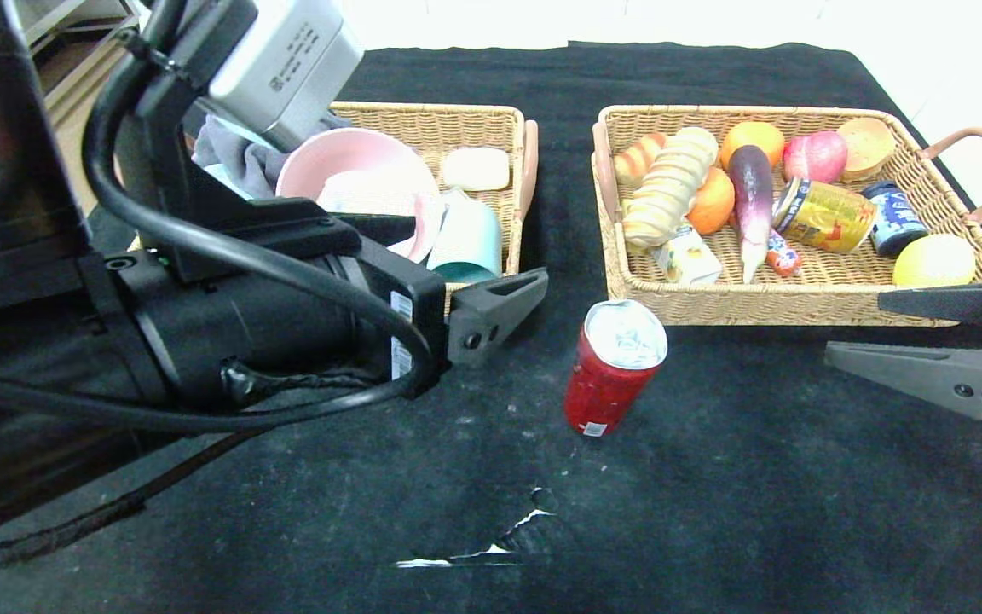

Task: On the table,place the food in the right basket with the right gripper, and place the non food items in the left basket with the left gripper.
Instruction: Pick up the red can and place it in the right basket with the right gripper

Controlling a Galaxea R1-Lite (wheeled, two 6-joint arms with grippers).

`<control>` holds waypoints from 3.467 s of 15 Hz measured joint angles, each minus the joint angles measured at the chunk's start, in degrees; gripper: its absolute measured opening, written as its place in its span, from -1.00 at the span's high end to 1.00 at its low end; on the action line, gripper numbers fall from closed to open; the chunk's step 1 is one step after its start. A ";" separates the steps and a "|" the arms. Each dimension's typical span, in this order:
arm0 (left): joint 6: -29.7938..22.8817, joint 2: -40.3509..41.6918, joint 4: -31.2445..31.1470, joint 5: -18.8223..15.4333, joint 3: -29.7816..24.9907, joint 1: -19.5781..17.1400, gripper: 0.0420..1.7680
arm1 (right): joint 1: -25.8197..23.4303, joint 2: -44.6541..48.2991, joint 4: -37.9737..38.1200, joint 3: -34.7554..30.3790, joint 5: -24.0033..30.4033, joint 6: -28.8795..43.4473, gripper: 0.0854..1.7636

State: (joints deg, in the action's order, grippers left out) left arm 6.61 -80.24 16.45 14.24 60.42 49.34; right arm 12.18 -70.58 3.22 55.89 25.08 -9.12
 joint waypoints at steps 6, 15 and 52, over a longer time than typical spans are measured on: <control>2.46 5.92 0.61 -8.48 -8.28 -4.58 -0.94 | 0.39 -0.63 0.00 -0.17 -0.16 -0.05 -0.94; 8.06 14.70 -4.93 -15.56 -13.37 -10.69 -0.94 | 0.94 -1.99 0.00 -0.35 -0.39 -0.48 -0.94; 8.77 17.15 -5.10 -15.66 -14.58 -11.36 -0.94 | 30.01 -19.80 -40.40 -13.95 -19.52 -3.61 -0.94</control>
State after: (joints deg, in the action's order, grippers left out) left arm 15.37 -63.09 11.35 -1.43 45.84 37.97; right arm 42.19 -90.38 -37.18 41.95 5.56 -12.73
